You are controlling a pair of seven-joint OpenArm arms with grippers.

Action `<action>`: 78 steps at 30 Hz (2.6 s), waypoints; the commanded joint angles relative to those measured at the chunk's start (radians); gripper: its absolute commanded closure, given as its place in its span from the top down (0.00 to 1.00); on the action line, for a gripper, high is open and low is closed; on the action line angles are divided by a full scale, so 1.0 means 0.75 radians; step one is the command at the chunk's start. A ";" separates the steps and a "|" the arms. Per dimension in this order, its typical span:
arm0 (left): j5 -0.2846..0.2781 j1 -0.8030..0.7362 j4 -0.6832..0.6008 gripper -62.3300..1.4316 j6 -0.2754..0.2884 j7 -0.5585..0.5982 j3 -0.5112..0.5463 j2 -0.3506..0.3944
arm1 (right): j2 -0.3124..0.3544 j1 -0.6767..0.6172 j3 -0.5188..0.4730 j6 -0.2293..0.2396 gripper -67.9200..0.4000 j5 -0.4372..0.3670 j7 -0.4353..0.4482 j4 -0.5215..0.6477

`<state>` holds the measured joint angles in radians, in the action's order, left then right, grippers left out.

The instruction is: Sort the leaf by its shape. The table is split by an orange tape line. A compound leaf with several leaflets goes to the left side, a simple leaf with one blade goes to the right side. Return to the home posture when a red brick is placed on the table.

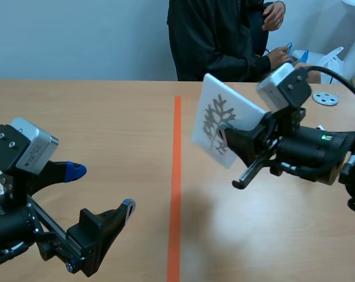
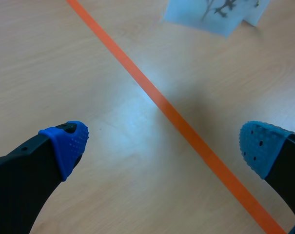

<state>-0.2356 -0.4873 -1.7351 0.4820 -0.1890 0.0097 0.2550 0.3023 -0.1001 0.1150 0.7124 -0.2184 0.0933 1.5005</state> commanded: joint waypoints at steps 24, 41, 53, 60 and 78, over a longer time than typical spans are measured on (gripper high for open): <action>-0.010 0.004 -0.036 1.00 0.003 0.018 0.008 -0.003 | 0.033 -0.079 -0.416 -0.223 0.03 -0.318 -0.231 -0.078; -0.010 0.004 -0.036 1.00 0.003 0.021 0.008 -0.003 | 0.025 0.156 -0.415 -0.297 0.03 -0.279 -0.191 -0.523; -0.010 0.004 -0.036 1.00 0.003 0.022 0.008 -0.003 | 0.025 0.155 -0.415 -0.332 0.11 -0.258 -0.175 -0.574; -0.010 0.004 -0.036 1.00 0.003 0.022 0.008 -0.003 | 0.025 0.155 -0.415 -0.323 0.43 -0.258 -0.168 -0.573; -0.010 0.003 -0.036 1.00 0.004 0.016 0.008 -0.003 | 0.030 -0.094 -0.455 -0.251 0.85 -0.314 -0.222 -0.060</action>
<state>-0.2356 -0.4873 -1.7351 0.4820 -0.1898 0.0097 0.2550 0.3077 -0.1707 -0.2207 0.5213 -0.4366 -0.0814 1.4258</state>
